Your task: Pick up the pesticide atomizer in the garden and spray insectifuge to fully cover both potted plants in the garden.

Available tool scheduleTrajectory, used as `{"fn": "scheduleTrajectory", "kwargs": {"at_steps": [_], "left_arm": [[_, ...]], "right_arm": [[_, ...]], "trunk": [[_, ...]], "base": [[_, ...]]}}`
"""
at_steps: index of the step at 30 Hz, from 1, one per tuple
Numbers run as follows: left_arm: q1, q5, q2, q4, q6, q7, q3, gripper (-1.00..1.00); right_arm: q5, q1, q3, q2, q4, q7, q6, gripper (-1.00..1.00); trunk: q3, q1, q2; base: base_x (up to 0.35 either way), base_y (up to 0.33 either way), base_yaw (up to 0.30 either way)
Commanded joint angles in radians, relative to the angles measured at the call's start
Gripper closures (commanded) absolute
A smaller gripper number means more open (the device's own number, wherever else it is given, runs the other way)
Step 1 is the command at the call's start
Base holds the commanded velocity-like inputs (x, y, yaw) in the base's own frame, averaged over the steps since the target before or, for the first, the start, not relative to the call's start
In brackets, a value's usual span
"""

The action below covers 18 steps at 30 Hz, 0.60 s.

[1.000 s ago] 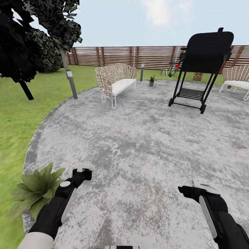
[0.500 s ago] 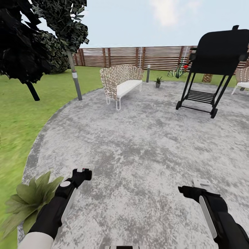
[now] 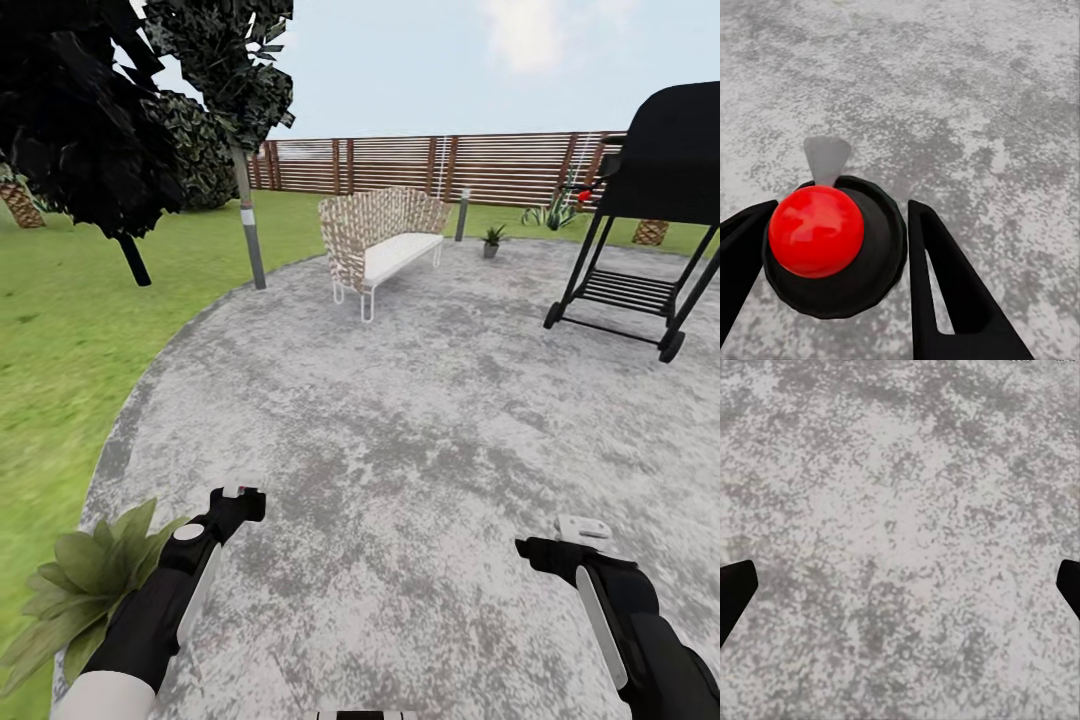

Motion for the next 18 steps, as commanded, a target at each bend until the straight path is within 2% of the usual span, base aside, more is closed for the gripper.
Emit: {"fn": "scheduleTrajectory", "kwargs": {"at_steps": [1, 8, 15, 18], "left_arm": [[0.0, -0.004, 0.001, -0.002, 0.005, -0.003, -0.001, 1.0], [0.0, -0.004, -0.001, -0.002, 0.005, -0.003, -0.001, 1.0], [0.0, -0.004, -0.002, -0.002, 0.005, -0.003, -0.001, 1.0], [0.0, -0.004, -0.003, -0.002, 0.005, -0.003, -0.001, 1.0]], "right_arm": [[-0.005, 0.0, -0.001, 0.0, -0.001, 0.0, 0.005, -1.0], [-0.005, 0.0, -0.001, 0.0, -0.001, 0.0, 0.004, -1.0], [-0.005, 0.0, -0.001, 0.0, -0.001, 0.0, 0.005, -1.0], [-0.005, 0.0, -0.001, 0.0, -0.001, 0.0, 0.004, -1.0]], "trunk": [[-0.001, 0.0, 0.0], [-0.001, 0.0, 0.0], [-0.001, 0.0, 0.0], [-0.001, 0.0, 0.0]], "base": [[0.01, -0.007, 0.028], [0.137, -0.158, 0.048], [0.197, -0.232, 0.23], [0.112, -0.096, 0.254]]}}
